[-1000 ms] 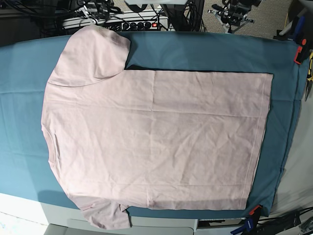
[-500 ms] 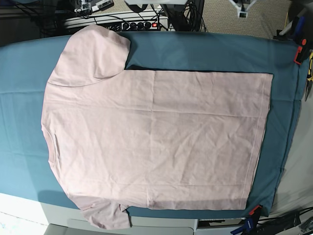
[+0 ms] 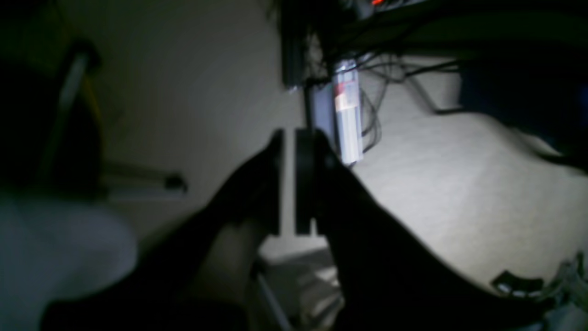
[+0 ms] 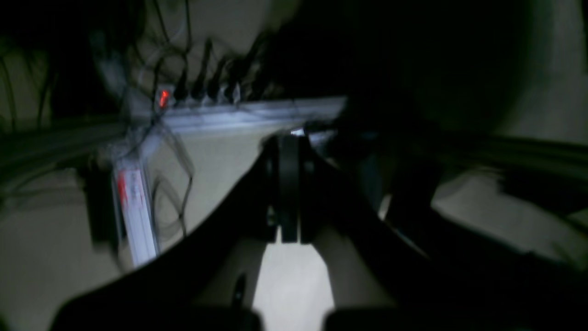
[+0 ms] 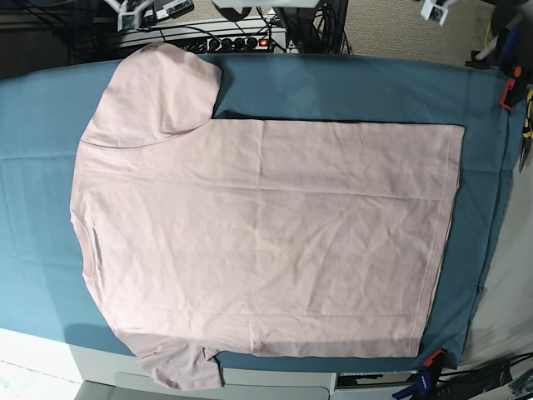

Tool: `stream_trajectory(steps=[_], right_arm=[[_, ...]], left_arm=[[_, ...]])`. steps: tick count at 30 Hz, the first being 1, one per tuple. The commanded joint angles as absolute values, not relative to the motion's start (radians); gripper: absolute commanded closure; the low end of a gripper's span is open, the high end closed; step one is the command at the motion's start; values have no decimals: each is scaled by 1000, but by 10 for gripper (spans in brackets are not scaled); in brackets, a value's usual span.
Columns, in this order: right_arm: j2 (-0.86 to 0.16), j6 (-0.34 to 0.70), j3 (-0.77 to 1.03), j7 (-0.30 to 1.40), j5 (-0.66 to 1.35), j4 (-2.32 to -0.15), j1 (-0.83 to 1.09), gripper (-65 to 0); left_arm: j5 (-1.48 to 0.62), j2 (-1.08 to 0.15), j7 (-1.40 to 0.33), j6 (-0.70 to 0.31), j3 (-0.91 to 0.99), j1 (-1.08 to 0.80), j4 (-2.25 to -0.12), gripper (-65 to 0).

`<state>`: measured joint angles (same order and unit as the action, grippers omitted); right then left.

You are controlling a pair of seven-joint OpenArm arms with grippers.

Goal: Fold the T-shirt properly
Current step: 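Move both grippers out toward the corners of the pink T-shirt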

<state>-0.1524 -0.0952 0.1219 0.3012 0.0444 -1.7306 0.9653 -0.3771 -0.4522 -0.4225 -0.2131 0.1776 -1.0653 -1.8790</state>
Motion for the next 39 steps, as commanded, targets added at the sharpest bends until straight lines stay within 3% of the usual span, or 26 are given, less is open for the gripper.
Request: stream_trajectory(steps=[1, 9, 13, 19, 24, 28, 30, 34, 39], right_arm=[[-161, -118, 130, 281, 36, -1803, 993, 0], [-160, -122, 229, 379, 42, -2213, 1003, 0], [-150, -129, 340, 436, 186, -2310, 928, 0], [-45, -131, 584, 498, 427, -2294, 743, 0], [-5, -216, 725, 531, 438, -2241, 604, 0], [-6, -213, 768, 554, 512, -2097, 530, 0], [-6, -110, 790, 609, 602, -2020, 498, 0], [-30, 223, 840, 830, 878, -1959, 457, 0], [-145, 567, 882, 1188, 1312, -1963, 491, 0]], left_arm=[[-383, -469, -419, -236, 197, -1100, -1937, -28], [-514, -503, -463, -419, 345, -1163, -2234, -28], [-540, -503, -464, -447, 400, -1163, -2304, -28], [-539, -529, -472, -447, 403, -1126, -2309, -28], [-535, -530, -479, -446, 403, -1076, -2308, -28], [-536, -530, -490, -446, 403, -1060, -2308, -28], [-535, -530, -496, -446, 403, -1061, -2308, -28], [-525, -529, -506, -446, 403, -1061, -2308, -28], [-471, -530, -509, -446, 403, -1061, -2308, -28]])
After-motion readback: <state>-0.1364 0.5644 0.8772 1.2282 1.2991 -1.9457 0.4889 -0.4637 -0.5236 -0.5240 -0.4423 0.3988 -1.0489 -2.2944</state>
